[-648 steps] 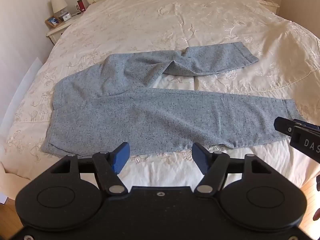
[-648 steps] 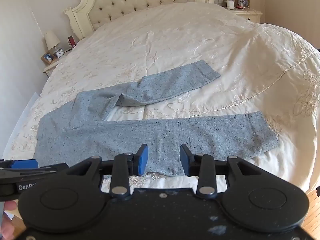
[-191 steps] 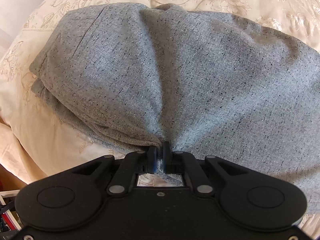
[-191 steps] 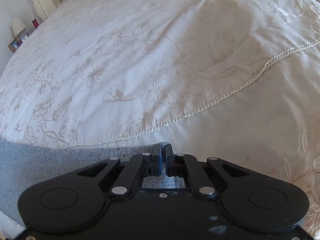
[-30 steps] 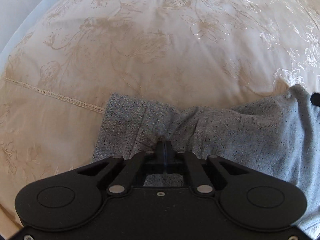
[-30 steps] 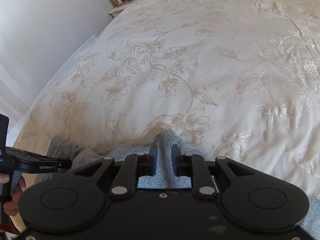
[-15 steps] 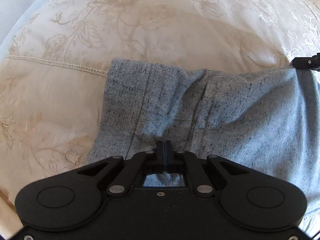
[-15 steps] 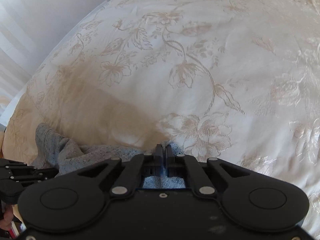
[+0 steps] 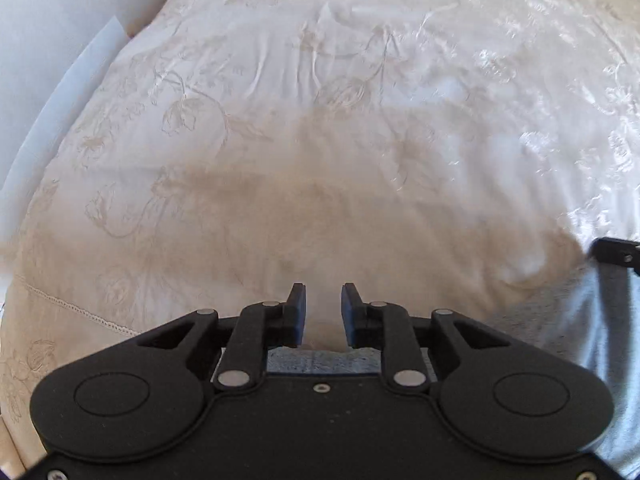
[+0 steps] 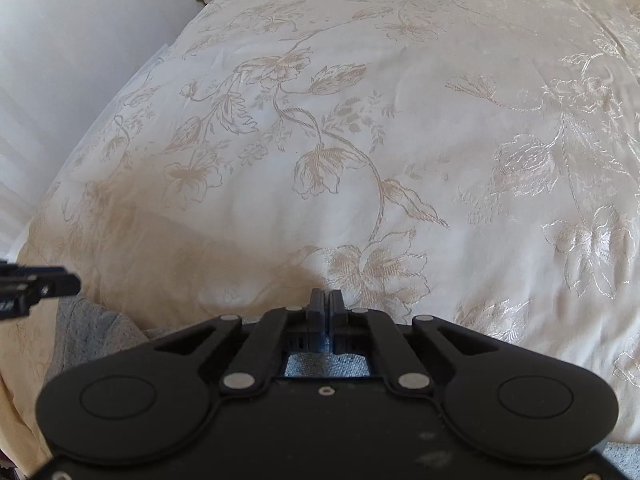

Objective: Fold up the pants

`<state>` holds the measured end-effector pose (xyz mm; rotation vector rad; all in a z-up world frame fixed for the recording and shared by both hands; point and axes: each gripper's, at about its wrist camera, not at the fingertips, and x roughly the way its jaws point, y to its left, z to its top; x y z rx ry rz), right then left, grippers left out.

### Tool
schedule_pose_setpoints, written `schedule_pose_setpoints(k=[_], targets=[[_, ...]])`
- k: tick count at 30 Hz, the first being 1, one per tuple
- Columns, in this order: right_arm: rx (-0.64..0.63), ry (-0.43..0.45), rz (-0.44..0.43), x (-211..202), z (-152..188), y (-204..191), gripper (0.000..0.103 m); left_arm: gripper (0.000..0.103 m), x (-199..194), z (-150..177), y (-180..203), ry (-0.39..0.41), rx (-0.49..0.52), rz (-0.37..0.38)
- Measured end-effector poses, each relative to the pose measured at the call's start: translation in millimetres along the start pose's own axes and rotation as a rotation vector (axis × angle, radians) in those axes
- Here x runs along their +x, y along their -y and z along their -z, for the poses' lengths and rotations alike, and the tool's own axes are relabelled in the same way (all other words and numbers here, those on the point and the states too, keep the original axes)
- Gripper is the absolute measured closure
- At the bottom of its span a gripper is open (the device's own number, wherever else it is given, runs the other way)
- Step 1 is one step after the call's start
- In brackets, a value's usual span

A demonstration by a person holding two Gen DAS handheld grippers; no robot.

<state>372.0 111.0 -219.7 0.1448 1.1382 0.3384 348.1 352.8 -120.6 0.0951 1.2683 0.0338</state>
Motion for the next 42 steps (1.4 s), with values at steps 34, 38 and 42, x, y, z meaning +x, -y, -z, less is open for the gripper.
schedule_pose_setpoints(k=[34, 38, 42], targets=[[-0.193, -0.192, -0.184, -59, 166, -63, 0.089, 0.070, -44, 150, 30, -0.078, 0.152, -0.077], [-0.245, -0.185, -0.241, -77, 189, -79, 0.089, 0.070, -65, 141, 50, 0.034, 0.130, -0.036], [-0.084, -0.065, -0.177, -98, 187, -60, 0.089, 0.070, -65, 141, 88, 0.056, 0.176, 0.092]])
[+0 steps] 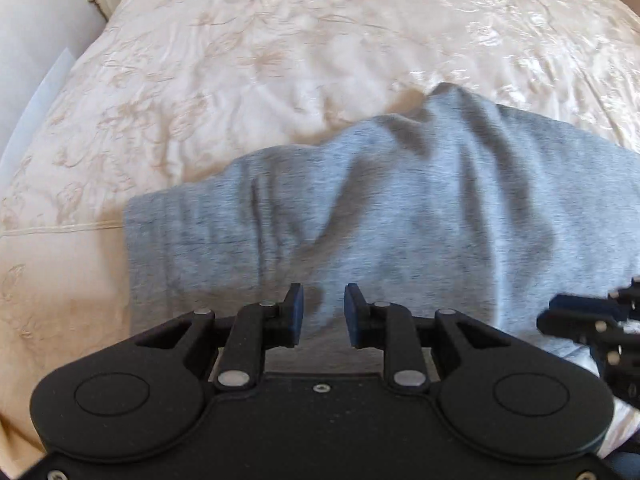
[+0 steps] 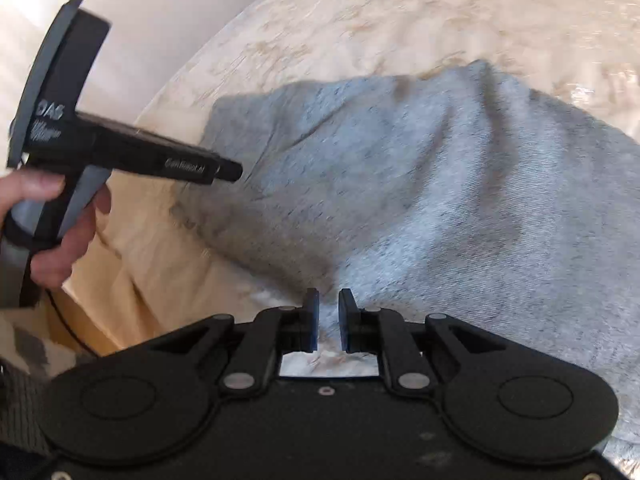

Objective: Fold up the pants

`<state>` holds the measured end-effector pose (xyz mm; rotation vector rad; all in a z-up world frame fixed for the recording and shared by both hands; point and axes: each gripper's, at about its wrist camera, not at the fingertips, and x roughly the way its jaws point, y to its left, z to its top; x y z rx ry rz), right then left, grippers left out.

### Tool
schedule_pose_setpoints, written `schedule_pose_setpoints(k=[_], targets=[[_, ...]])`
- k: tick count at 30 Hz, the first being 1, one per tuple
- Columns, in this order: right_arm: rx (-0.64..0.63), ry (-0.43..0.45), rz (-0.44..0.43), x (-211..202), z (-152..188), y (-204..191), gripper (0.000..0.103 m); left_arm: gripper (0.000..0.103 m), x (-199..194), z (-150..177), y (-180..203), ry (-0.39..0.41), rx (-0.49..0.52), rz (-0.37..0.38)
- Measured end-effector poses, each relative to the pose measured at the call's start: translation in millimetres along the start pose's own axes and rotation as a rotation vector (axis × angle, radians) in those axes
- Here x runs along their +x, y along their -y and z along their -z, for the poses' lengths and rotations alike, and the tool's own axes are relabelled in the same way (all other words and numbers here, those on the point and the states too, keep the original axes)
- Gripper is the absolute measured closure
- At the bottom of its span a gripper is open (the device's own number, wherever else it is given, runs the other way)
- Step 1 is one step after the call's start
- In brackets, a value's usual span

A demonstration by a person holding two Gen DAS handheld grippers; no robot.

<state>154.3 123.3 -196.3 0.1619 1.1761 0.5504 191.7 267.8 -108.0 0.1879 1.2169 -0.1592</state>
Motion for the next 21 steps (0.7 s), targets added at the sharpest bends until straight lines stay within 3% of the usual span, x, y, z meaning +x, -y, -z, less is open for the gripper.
schedule_pose_setpoints(k=[2, 4, 6, 10, 13, 15, 21], targets=[[0.062, 0.060, 0.092, -9, 1, 15, 0.087, 0.069, 5, 4, 15, -0.018, 0.021, 0.020], [0.141, 0.100, 0.203, -20, 6, 41, 0.086, 0.068, 16, 14, 25, -0.092, 0.062, 0.002], [0.229, 0.100, 0.295, -31, 18, 71, 0.086, 0.068, 25, 27, 27, -0.126, 0.102, -0.051], [0.399, 0.055, 0.481, -61, 68, 136, 0.091, 0.068, 18, 32, 26, -0.132, 0.105, -0.070], [0.526, 0.077, 0.530, -96, 106, 172, 0.095, 0.069, 8, 24, 28, -0.133, 0.054, -0.104], [0.572, 0.100, 0.545, -120, 125, 187, 0.088, 0.069, -6, 18, 36, -0.096, 0.026, -0.106], [0.634, 0.279, 0.637, -187, 150, 231, 0.081, 0.069, -28, -3, 102, -0.033, 0.069, -0.084]])
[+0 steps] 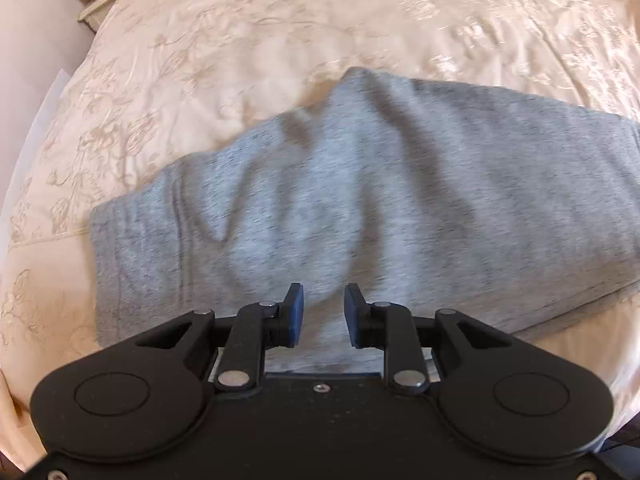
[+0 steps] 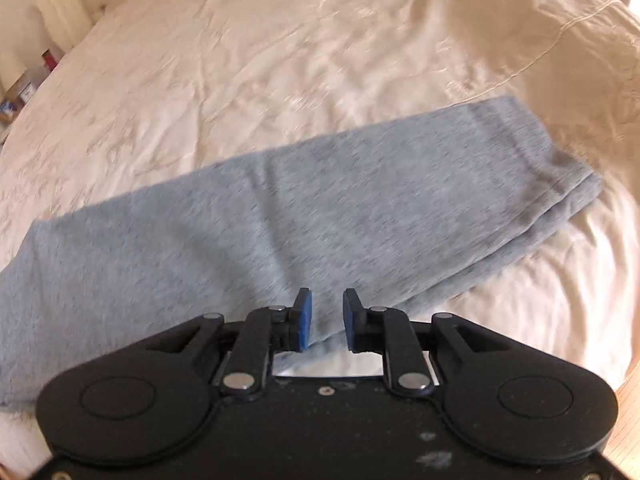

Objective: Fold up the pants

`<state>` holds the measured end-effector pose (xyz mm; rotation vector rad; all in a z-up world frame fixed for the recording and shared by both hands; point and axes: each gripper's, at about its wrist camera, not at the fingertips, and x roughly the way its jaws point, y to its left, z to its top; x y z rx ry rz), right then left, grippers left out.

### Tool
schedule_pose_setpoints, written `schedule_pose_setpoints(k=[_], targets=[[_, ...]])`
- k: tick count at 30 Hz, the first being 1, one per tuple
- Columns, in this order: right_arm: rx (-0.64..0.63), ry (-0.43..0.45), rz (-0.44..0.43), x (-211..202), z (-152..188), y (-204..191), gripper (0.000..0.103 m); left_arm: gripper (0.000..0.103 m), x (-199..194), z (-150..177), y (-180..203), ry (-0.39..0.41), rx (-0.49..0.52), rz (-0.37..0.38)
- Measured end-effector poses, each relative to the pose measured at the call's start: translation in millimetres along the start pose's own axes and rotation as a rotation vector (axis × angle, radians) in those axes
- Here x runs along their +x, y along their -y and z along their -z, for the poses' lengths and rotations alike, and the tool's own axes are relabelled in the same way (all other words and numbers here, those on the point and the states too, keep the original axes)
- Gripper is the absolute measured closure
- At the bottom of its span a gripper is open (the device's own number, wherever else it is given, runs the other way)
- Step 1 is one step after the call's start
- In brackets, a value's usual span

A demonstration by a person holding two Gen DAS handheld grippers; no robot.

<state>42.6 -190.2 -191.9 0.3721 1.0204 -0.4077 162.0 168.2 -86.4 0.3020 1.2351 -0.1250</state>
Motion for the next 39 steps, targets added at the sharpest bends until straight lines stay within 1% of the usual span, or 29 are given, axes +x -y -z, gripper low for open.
schedule_pose_setpoints(k=[3, 4, 7, 10, 13, 17, 21, 22, 23, 25, 28, 29, 31, 33, 34, 35, 36, 38, 39], targets=[[0.080, 0.028, 0.058, 7, -22, 39, 0.081, 0.069, -10, -7, 45, 0.020, 0.047, 0.032], [0.116, 0.042, 0.079, 9, -31, 57, 0.081, 0.069, -10, -10, 57, 0.027, 0.067, 0.039], [0.185, 0.076, 0.115, 7, -52, 100, 0.080, 0.069, -17, -18, 97, 0.040, 0.107, 0.065], [0.258, 0.072, 0.153, 19, -71, 135, 0.078, 0.069, -26, -20, 135, 0.047, 0.128, 0.079], [0.362, 0.035, 0.153, 28, -77, 174, 0.077, 0.069, -28, -23, 162, 0.042, 0.137, 0.087], [0.448, 0.035, 0.089, 33, -77, 199, 0.077, 0.069, -25, -24, 187, 0.028, 0.147, 0.085], [0.456, 0.013, 0.046, 45, -83, 206, 0.075, 0.069, -26, -26, 205, 0.018, 0.154, 0.073], [0.461, 0.010, 0.030, 47, -83, 208, 0.080, 0.069, -26, -27, 208, 0.015, 0.153, 0.073], [0.456, 0.016, 0.015, 47, -83, 208, 0.099, 0.069, -27, -28, 209, 0.013, 0.152, 0.074], [0.390, 0.036, 0.001, 32, -85, 203, 0.098, 0.069, -27, -32, 213, 0.015, 0.152, 0.075], [0.297, 0.063, 0.038, 17, -87, 195, 0.098, 0.069, -24, -39, 219, 0.004, 0.149, 0.086], [0.282, 0.049, 0.051, 18, -85, 195, 0.098, 0.069, -21, -42, 222, -0.005, 0.152, 0.096], [0.270, -0.011, 0.063, 32, -81, 198, 0.098, 0.069, -17, -52, 229, -0.015, 0.160, 0.107], [0.266, -0.042, 0.033, 39, -80, 201, 0.093, 0.069, -14, -62, 237, -0.015, 0.156, 0.126], [0.265, -0.036, 0.025, 37, -82, 203, 0.091, 0.069, -12, -69, 242, -0.014, 0.147, 0.143], [0.262, -0.023, 0.020, 34, -84, 204, 0.084, 0.069, -11, -75, 246, -0.013, 0.137, 0.159], [0.250, -0.002, 0.016, 30, -86, 206, 0.081, 0.069, -10, -83, 251, -0.012, 0.125, 0.179], [0.218, 0.037, 0.010, 23, -89, 208, 0.077, 0.069, -4, -96, 264, -0.007, 0.114, 0.209], [0.203, 0.048, 0.004, 20, -90, 210, 0.076, 0.069, 1, -103, 271, -0.003, 0.113, 0.211]])
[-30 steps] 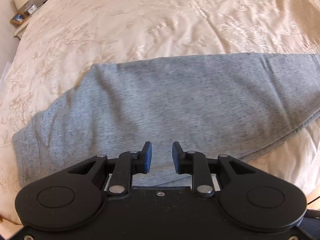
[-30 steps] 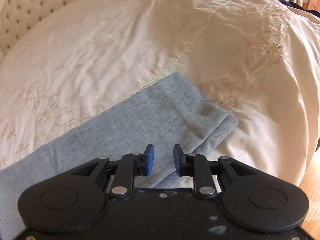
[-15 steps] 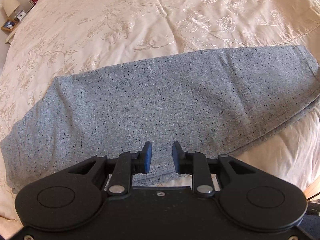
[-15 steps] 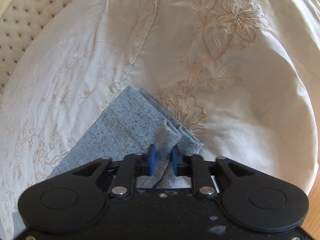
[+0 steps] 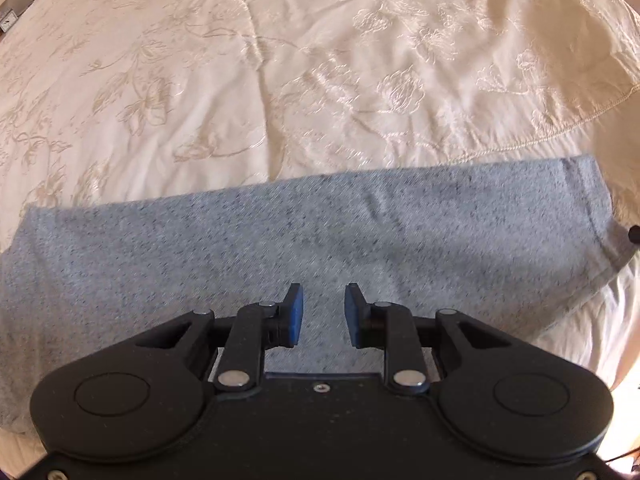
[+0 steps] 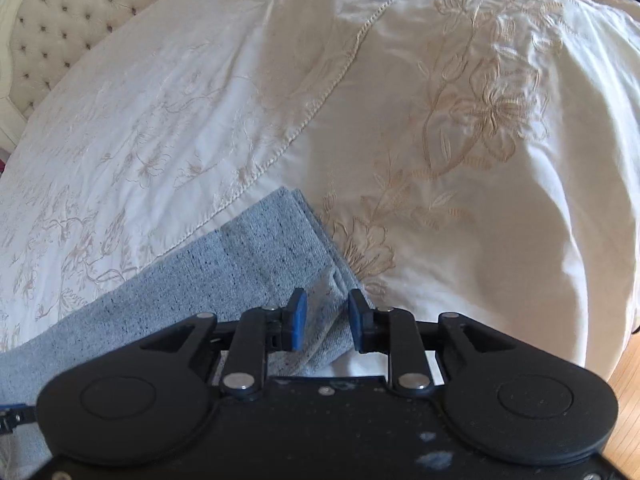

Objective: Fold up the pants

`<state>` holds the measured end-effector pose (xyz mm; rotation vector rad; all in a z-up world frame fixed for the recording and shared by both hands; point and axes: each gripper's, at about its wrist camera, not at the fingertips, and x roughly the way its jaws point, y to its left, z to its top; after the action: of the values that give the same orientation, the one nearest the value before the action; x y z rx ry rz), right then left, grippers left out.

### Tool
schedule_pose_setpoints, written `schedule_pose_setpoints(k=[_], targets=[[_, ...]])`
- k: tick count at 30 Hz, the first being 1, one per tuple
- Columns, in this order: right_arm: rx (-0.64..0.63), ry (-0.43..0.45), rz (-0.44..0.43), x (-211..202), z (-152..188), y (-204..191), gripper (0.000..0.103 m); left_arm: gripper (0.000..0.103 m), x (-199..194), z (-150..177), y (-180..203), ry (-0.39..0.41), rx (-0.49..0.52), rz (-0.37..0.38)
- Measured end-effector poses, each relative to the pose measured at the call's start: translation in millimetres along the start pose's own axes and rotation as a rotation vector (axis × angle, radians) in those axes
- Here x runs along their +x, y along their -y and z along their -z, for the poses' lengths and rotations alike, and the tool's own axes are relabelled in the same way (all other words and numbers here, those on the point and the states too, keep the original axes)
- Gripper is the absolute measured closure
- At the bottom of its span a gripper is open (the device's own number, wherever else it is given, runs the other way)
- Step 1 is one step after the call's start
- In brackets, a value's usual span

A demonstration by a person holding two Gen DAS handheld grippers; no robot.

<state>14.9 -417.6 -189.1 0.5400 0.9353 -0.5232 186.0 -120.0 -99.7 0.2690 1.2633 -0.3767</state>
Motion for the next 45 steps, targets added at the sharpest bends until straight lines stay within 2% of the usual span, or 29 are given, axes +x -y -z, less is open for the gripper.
schedule_pose_setpoints(k=[6, 9, 11, 14, 19, 26, 29, 34, 38, 41, 43, 45], targets=[[-0.028, -0.014, -0.037, -4, -11, 10, 0.074, 0.069, 43, -39, 16, -0.017, -0.033, -0.041], [-0.029, -0.010, -0.055, -5, -15, 15, 0.074, 0.069, 71, -47, 22, -0.075, -0.007, -0.086], [-0.042, -0.012, -0.065, -4, -18, 18, 0.073, 0.070, 78, -47, 26, -0.085, 0.021, -0.101], [-0.074, -0.023, -0.076, -1, -25, 21, 0.072, 0.071, 70, -46, 31, -0.077, 0.055, -0.106], [-0.139, -0.099, -0.141, 19, -36, 23, 0.070, 0.070, 40, -30, 19, -0.050, -0.015, -0.066], [-0.185, -0.195, -0.217, 53, -42, 34, 0.065, 0.070, 23, 5, 2, -0.093, -0.060, -0.064], [-0.270, -0.224, -0.240, 61, -45, 28, 0.064, 0.070, 21, 13, 0, -0.108, -0.070, -0.068], [-0.320, -0.294, -0.255, 81, -57, 11, 0.060, 0.070, 24, 8, 0, -0.120, -0.070, -0.070], [-0.288, -0.312, -0.289, 92, -62, 6, 0.060, 0.070, 25, 0, 2, -0.106, -0.078, -0.062], [-0.252, -0.293, -0.313, 93, -60, 8, 0.065, 0.070, 26, -10, 4, -0.095, -0.082, -0.054], [-0.197, -0.290, -0.314, 90, -59, 13, 0.080, 0.070, 29, -19, 7, -0.090, -0.086, -0.038], [-0.151, -0.271, -0.312, 82, -58, 19, 0.084, 0.070, 32, -27, 11, -0.080, -0.076, -0.027]])
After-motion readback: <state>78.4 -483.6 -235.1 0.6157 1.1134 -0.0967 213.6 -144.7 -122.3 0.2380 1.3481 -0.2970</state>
